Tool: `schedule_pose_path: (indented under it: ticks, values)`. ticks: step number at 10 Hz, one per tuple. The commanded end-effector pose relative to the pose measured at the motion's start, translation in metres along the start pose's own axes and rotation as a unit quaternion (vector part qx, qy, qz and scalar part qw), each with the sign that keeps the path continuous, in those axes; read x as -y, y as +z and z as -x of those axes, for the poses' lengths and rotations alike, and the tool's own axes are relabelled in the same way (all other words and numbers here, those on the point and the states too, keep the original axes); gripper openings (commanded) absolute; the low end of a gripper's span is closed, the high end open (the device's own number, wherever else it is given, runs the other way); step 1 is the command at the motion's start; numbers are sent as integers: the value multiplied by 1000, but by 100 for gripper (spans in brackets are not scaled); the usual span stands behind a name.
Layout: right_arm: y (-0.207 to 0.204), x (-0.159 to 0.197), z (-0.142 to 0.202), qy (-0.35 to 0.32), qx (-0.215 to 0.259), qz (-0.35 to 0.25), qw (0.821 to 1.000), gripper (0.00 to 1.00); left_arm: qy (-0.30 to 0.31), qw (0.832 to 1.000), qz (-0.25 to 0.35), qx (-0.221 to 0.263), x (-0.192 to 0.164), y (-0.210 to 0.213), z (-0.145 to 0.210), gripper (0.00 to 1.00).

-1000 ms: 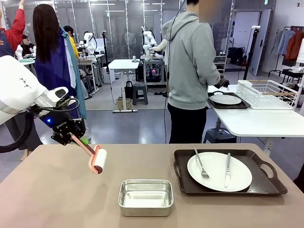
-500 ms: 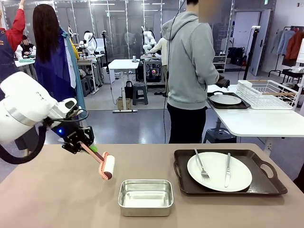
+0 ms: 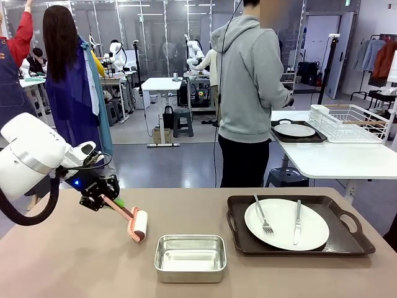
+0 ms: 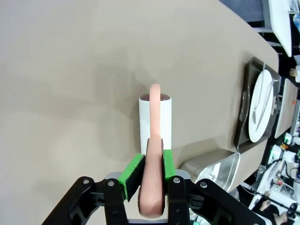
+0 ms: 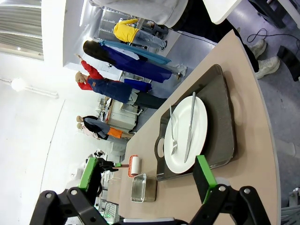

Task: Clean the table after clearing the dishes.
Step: When the left (or right) Handle tray is removed, use the left hand (or right hand) to clean the left (or right) side of the table with the Lint Roller.

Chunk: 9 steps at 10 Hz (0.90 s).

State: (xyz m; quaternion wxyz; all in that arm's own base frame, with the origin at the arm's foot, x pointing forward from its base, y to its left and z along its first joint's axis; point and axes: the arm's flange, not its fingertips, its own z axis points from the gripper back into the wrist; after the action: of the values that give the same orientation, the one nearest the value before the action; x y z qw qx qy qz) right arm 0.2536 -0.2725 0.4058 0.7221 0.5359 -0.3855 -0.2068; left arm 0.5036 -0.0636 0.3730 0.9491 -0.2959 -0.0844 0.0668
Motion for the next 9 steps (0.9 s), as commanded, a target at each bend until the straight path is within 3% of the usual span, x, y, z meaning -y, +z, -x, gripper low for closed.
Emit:
schedule_pose_path:
  ticks: [1, 4, 6, 9]
  values:
    - [2, -3, 0, 3, 2, -4, 1000, 100, -5, 999, 36, -9, -32, 1, -13, 23]
    - [2, -3, 0, 3, 2, -4, 1000, 100, -31, 999, 39, 7, -104, 14, -21, 23]
    - [2, -3, 0, 3, 2, -4, 1000, 100, -66, 996, 59, 1, -142, 41, -19, 23]
    - [2, -3, 0, 3, 2, -4, 1000, 100, -92, 995, 32, 25, -188, 91, -11, 23]
